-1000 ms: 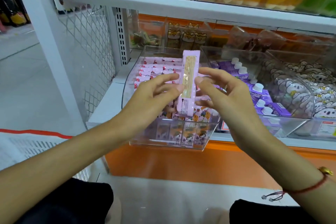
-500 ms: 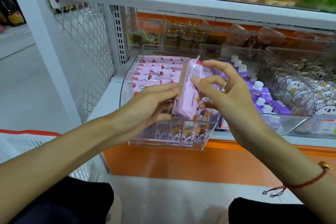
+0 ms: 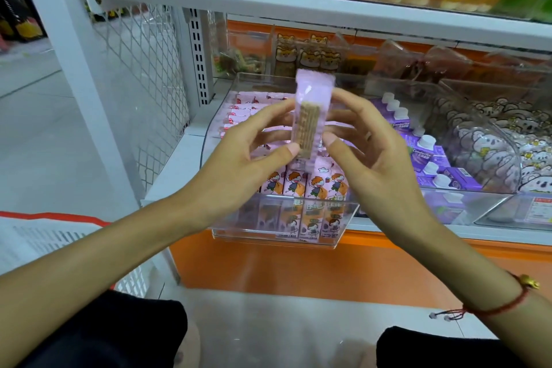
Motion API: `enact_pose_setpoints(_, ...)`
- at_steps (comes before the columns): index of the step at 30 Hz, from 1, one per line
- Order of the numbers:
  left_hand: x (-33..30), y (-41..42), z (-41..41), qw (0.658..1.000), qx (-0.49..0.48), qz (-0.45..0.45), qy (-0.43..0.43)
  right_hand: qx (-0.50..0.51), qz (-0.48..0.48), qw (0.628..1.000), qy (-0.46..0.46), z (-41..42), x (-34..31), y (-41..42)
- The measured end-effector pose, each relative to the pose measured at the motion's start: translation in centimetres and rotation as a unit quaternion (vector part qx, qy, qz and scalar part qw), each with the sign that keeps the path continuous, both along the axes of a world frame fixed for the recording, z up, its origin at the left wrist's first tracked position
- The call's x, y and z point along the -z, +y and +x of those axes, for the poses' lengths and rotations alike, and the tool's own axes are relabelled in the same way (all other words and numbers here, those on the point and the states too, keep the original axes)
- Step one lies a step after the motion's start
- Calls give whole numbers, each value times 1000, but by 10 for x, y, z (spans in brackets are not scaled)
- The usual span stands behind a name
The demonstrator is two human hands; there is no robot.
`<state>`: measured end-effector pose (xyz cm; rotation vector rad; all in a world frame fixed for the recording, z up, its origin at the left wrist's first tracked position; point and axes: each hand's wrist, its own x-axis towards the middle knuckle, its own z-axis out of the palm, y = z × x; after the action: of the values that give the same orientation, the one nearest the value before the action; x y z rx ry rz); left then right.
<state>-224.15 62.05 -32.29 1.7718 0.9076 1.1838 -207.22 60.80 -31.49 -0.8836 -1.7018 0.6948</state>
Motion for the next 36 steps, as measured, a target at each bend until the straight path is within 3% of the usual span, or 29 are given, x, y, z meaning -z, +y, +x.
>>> enact_pose_setpoints(5,-1,0,5,991,-31,-62,-117,15,2,1000,-25,-6,6,-2)
enact_pose_setpoints(8,2,3,5,988,-48,-87,-120,36,14,998,-58,-8,8,-1)
enact_pose_setpoints(13,2,11,-3,974,-19,-141,-178,31,-42,998,-46,-3,12,4)
enact_pose_setpoints(16,1,11,-5,976,-53,-115,-178,16,-74,995,-69,1,13,6)
enact_pose_setpoints(20,-3,8,-4,977,-155,-46,-139,116,84,957,-251,0,7,6)
enact_pose_setpoints(24,-8,1,4,987,-116,27,-104,147,128,954,-226,-11,7,9)
enact_pose_setpoints(27,-18,18,-4,993,-108,40,-34,153,110,966,-175,-3,-1,18)
enact_pose_setpoints(31,-27,77,-20,979,-117,44,159,166,21,982,-93,11,-19,48)
enact_pose_setpoints(36,-21,142,-13,897,-79,57,431,129,-60,987,-70,7,-29,91)
